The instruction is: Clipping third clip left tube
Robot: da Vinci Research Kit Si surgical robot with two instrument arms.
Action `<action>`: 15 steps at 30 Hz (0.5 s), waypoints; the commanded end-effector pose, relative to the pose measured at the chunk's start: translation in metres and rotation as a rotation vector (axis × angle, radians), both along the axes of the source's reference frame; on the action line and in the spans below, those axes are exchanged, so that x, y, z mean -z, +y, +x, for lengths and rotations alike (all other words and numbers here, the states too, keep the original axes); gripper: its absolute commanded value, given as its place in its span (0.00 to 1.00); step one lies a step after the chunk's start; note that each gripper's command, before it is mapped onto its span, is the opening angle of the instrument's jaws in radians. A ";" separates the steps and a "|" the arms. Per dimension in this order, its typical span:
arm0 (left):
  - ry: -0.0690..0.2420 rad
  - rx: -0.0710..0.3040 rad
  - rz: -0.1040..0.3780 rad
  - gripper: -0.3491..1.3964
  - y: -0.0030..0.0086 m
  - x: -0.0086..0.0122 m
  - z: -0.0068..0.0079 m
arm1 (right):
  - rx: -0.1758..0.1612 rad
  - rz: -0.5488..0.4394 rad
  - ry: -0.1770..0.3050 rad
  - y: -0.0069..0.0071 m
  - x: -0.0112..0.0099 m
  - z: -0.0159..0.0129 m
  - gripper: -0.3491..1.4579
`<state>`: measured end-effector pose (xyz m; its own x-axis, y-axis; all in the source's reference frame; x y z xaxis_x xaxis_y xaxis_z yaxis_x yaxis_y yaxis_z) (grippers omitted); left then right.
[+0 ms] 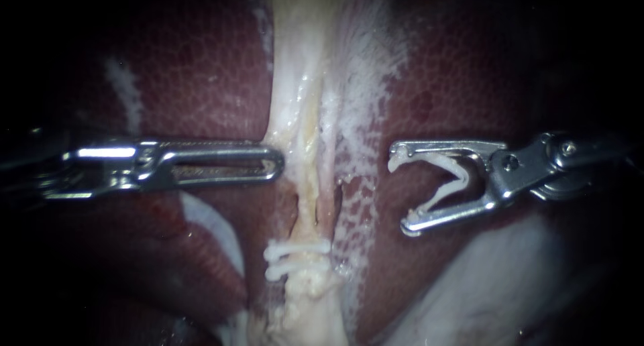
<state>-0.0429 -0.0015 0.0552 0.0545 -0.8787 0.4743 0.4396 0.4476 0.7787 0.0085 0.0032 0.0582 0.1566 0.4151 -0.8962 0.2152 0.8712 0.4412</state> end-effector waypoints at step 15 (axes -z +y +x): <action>-0.014 -0.006 0.020 0.00 0.0013 0.0043 0.0021 | -0.010 0.011 -0.012 -0.0023 -0.0032 0.0024 0.52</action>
